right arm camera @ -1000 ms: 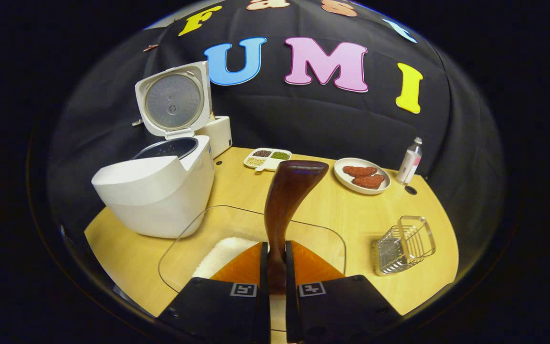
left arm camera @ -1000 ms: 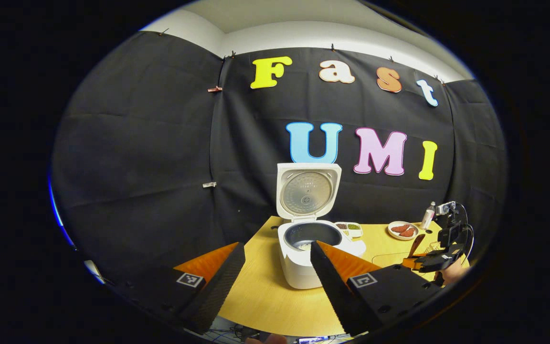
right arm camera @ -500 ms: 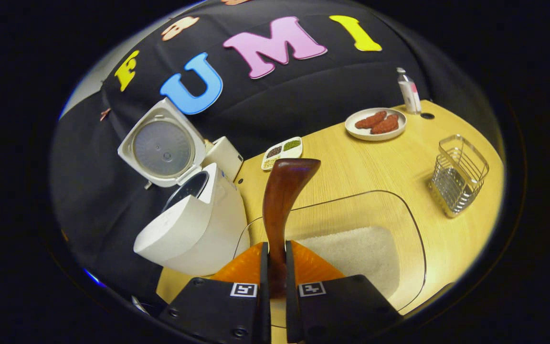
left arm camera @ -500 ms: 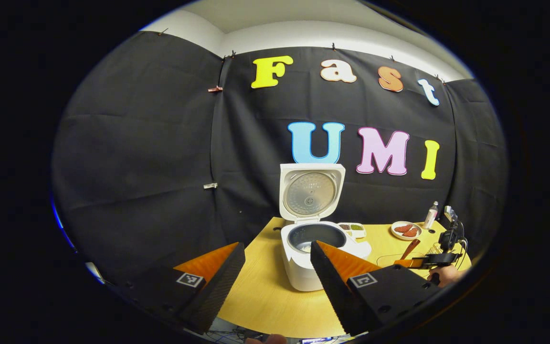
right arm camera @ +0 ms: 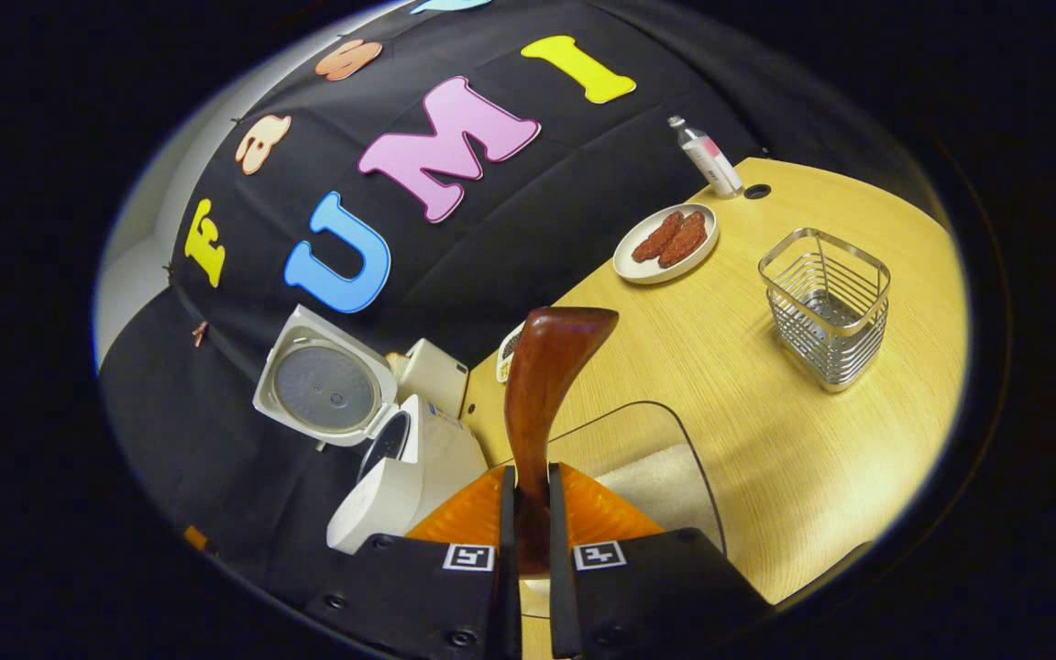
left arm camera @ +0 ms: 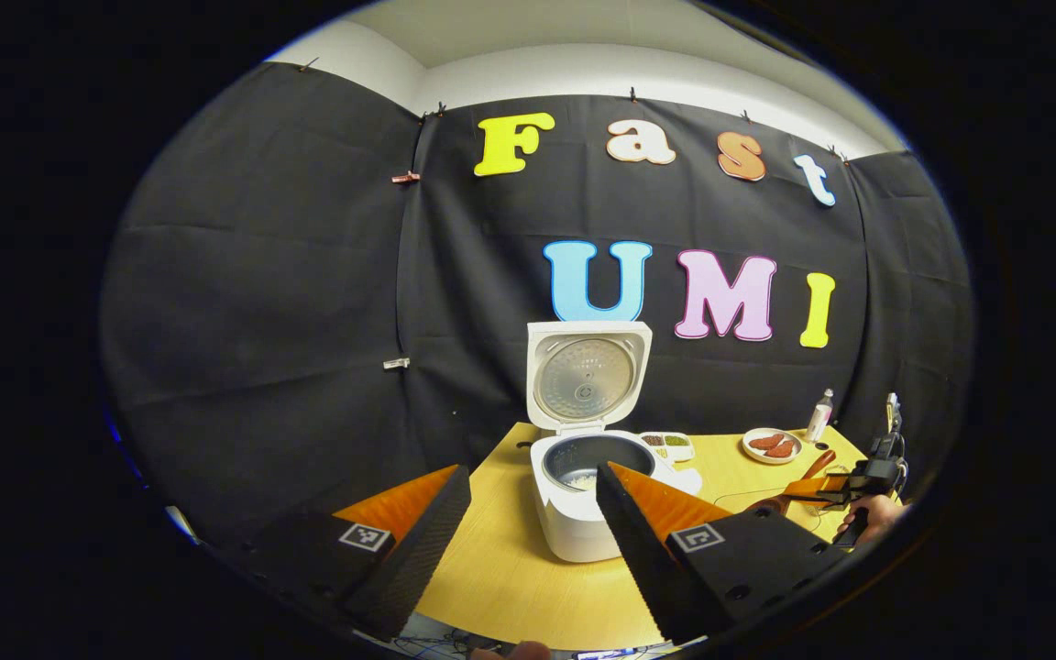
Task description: Close the left gripper, press the button to open the rice cooker; take a wooden spoon from the chopstick holder with the right hand, scoop a spoonful of rice and pour it into the rice cooker, then put the wooden spoon back into the chopstick holder.
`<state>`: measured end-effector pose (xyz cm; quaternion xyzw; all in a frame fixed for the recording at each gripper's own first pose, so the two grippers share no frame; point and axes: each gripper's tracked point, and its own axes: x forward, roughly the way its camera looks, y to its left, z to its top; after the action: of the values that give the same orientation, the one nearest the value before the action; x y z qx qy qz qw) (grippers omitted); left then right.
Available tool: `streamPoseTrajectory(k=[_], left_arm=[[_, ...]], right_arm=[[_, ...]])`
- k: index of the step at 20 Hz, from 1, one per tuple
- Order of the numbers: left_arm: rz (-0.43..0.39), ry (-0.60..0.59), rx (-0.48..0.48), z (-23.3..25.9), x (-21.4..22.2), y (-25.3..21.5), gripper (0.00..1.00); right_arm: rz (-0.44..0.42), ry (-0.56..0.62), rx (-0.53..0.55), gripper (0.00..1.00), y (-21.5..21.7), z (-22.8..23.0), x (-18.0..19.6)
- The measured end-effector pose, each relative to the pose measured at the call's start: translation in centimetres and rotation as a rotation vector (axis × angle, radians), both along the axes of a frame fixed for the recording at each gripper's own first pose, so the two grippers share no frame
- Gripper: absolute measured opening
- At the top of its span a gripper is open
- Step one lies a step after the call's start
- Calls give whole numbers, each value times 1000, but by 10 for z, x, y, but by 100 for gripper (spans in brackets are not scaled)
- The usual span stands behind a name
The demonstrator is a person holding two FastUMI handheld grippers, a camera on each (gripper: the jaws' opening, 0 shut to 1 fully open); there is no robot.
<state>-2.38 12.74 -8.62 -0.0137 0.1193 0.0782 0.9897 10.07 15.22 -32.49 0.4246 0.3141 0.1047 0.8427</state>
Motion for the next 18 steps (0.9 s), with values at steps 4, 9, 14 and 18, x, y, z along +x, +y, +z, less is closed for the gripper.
streamPoseTrajectory(k=[4,9,14,18], left_arm=[[-10,-11,15,2,-6,-3,95],[-18,-19,10,1,-13,-3,95],[-17,-16,-2,-5,-16,5,95],[-2,-12,-24,-12,-12,13,95]], right_arm=[[-12,-10,15,17,-12,20,-4],[-14,-72,57,17,-8,80,-2],[2,-126,89,17,27,148,19],[20,-167,148,17,77,187,48]])
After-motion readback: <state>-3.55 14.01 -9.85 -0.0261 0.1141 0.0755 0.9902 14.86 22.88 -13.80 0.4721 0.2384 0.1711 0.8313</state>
